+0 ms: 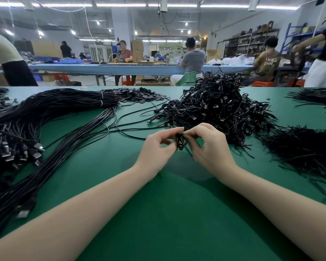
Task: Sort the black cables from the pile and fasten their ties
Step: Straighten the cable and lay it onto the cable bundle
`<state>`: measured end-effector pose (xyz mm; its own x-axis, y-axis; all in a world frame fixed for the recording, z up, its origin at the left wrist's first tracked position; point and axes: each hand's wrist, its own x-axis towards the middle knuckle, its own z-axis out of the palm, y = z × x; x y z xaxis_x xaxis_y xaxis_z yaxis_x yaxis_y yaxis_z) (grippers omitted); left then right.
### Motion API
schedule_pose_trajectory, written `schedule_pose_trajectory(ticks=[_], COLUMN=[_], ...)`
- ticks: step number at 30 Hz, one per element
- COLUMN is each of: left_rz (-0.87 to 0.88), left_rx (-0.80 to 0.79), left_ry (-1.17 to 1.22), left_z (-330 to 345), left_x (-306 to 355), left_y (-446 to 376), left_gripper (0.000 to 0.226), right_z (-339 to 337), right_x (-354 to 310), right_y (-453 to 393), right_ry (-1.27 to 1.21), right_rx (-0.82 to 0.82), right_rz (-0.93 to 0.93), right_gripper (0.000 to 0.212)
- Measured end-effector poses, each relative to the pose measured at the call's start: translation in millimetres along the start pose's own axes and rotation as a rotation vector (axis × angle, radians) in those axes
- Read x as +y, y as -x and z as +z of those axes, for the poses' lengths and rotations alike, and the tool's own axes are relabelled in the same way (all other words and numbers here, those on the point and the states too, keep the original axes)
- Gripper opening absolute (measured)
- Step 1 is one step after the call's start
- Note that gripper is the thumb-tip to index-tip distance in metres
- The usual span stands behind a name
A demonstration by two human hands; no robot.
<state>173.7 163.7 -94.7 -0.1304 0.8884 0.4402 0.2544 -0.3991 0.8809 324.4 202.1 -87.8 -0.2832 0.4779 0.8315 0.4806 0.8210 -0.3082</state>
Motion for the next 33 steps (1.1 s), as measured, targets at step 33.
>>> schedule_pose_trajectory(ticks=[33], left_rz=[-0.098], left_rx=[-0.078], left_ry=[0.243], left_z=[-3.3], left_x=[-0.7], left_y=[-0.2], left_gripper=[0.048], right_z=[0.3], right_x=[-3.1], right_y=[-0.7], right_ry=[0.080], right_rx=[-0.013], right_rz=[-0.086], right_gripper=[0.005])
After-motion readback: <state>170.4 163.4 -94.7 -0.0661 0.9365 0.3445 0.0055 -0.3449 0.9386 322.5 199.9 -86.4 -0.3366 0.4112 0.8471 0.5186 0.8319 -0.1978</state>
